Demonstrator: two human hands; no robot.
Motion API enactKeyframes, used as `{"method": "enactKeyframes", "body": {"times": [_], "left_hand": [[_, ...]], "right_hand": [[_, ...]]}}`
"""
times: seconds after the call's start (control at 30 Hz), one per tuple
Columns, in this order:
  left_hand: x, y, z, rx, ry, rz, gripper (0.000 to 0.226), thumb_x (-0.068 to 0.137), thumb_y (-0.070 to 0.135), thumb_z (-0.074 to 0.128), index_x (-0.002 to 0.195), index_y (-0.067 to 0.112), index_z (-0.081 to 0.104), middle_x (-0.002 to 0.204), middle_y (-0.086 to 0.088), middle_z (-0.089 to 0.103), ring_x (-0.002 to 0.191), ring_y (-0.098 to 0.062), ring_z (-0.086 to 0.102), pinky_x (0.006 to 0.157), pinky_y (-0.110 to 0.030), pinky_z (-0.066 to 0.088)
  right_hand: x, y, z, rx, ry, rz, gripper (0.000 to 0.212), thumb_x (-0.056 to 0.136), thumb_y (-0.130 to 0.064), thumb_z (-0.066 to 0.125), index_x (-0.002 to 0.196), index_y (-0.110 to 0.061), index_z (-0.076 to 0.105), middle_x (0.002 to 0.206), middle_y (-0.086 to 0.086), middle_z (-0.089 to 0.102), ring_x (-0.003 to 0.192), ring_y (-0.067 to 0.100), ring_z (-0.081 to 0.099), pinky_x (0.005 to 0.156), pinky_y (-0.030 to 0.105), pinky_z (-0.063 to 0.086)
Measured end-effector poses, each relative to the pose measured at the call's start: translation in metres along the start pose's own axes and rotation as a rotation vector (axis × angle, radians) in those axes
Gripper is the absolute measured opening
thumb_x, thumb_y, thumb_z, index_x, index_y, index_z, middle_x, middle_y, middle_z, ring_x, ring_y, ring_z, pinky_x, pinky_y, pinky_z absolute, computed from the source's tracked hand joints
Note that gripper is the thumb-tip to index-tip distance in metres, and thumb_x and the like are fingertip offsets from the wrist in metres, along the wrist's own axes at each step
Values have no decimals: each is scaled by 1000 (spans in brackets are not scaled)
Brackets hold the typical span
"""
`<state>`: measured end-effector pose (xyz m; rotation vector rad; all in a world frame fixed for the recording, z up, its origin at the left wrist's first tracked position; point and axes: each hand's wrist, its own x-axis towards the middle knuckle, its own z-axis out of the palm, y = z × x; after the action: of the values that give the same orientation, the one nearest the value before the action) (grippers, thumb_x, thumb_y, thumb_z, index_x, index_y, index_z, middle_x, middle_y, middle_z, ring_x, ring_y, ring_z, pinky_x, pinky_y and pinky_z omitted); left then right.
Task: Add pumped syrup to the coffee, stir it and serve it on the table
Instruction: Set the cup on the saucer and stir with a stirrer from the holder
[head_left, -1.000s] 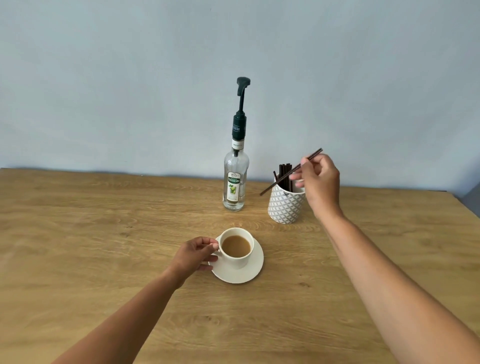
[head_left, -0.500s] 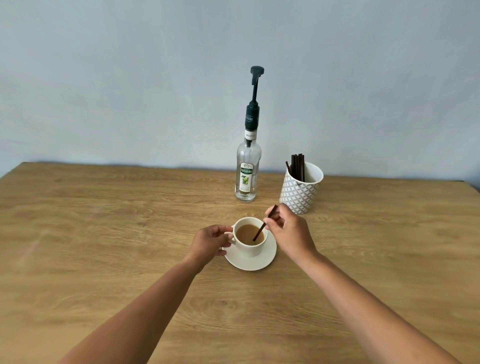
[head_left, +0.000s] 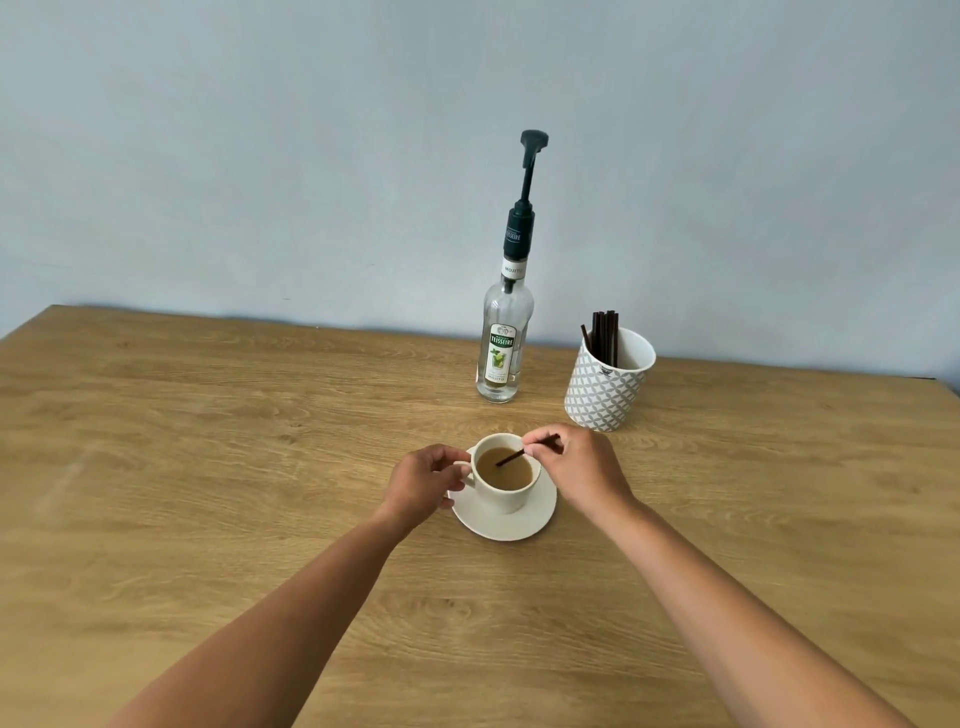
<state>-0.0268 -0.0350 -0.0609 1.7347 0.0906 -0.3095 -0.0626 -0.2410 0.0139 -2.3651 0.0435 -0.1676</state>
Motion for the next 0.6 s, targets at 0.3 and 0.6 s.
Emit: {"method": "enactKeyframes", "body": {"times": [0.3,0.6], "left_hand": [[2,-2,0,21,-5,13,12,91,12,68,102,12,73,91,-7,72,77,-13,67,65,-31,59],[4,-5,0,49,2,23,11,91,13,68,100,16,74,94,-10,74,77,-13,68,62,-29,59]], "right_hand": [[1,6,-11,-163,-63,-34,5,92,-24,65,92,-25,70,88,-11,73,65,-5,54,56,10,36],[7,-7,2,-114,-45,-53,5,90,-26,68,91,-28,73,88,-9,76,73,9,66,74,33,55]]}}
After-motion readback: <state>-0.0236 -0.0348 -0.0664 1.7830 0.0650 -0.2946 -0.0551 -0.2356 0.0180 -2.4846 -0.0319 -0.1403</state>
